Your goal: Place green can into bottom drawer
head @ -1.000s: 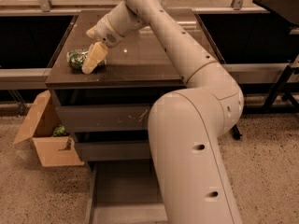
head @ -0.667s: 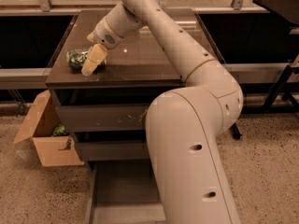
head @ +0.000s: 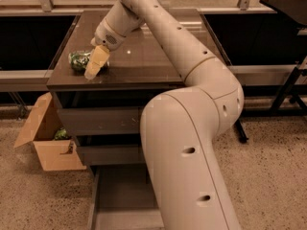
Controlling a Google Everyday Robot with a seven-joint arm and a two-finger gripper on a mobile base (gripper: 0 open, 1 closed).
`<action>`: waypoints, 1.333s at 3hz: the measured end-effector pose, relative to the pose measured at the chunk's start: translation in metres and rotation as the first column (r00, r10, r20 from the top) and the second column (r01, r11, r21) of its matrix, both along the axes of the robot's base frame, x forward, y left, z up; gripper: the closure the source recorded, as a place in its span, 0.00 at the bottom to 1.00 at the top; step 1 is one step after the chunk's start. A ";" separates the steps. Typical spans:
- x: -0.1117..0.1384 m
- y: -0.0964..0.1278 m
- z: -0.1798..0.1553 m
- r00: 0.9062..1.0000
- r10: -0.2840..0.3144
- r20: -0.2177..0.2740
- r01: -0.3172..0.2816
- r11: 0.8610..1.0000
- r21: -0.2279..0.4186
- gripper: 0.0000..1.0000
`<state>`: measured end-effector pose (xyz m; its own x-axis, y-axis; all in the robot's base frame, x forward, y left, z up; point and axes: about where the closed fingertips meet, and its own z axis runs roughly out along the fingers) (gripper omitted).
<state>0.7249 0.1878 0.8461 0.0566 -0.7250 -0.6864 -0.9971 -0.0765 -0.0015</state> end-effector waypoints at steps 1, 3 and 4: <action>0.001 0.000 -0.002 1.000 0.007 -0.001 -0.007 0.999 -0.032 0.16; 0.007 0.007 -0.006 1.000 0.012 -0.027 -0.009 0.997 0.079 0.62; 0.011 0.012 -0.001 1.000 0.019 -0.015 -0.017 0.990 0.141 0.85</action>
Offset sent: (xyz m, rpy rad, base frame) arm 0.0092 -0.0027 0.0046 0.0444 0.0220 0.0159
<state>0.7364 0.1999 0.8448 0.0570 -0.6201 -0.7824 -0.9955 -0.0944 0.0023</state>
